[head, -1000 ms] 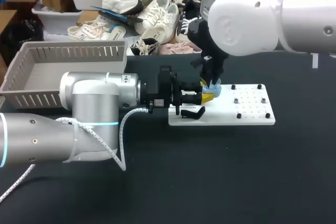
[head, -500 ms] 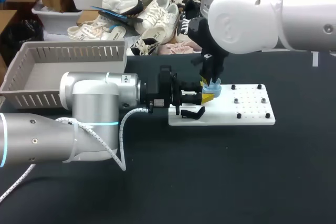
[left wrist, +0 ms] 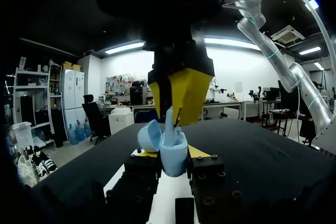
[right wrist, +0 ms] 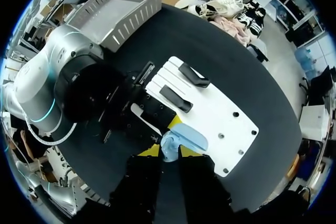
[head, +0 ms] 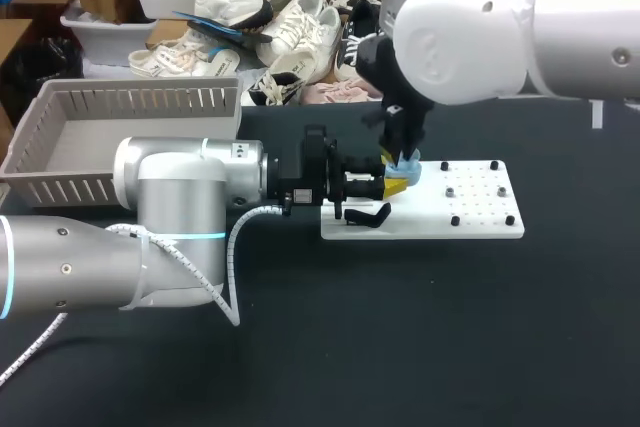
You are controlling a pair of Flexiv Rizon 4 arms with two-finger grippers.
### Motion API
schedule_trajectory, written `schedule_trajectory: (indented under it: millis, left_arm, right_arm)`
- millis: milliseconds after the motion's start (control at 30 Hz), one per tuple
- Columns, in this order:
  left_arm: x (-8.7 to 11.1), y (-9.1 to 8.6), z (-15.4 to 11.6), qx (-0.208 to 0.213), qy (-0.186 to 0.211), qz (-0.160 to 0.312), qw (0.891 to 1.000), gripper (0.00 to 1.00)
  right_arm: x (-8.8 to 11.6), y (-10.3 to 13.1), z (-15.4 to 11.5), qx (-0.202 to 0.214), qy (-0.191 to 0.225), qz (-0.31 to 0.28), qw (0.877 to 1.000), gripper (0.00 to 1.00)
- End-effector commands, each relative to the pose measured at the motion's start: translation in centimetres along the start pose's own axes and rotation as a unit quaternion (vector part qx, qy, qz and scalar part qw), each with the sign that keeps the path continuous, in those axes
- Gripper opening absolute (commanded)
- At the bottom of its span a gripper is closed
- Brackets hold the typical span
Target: Pick up each earbud case from the left stands, insert the matching earbuds, close the lid, and place the case in the box.
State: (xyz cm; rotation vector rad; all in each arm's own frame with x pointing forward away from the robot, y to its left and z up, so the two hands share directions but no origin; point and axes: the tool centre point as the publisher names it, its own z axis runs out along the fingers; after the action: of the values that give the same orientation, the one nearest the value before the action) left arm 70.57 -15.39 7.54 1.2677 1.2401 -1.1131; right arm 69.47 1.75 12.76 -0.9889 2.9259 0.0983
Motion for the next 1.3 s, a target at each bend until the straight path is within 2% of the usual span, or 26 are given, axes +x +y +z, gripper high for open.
schedule_trajectory:
  millis: [33,1300]
  left_arm:
    - [0.05,-0.01,0.04,-0.001,-0.001,0.0,1.0,0.0]
    - [0.05,-0.01,0.04,-0.001,-0.001,0.0,1.0,0.0]
  right_arm:
    - [0.19,0.01,-0.31,0.002,-0.001,0.002,1.0,0.0]
    - [0.61,-0.07,0.06,0.003,0.004,0.011,1.0,0.0]
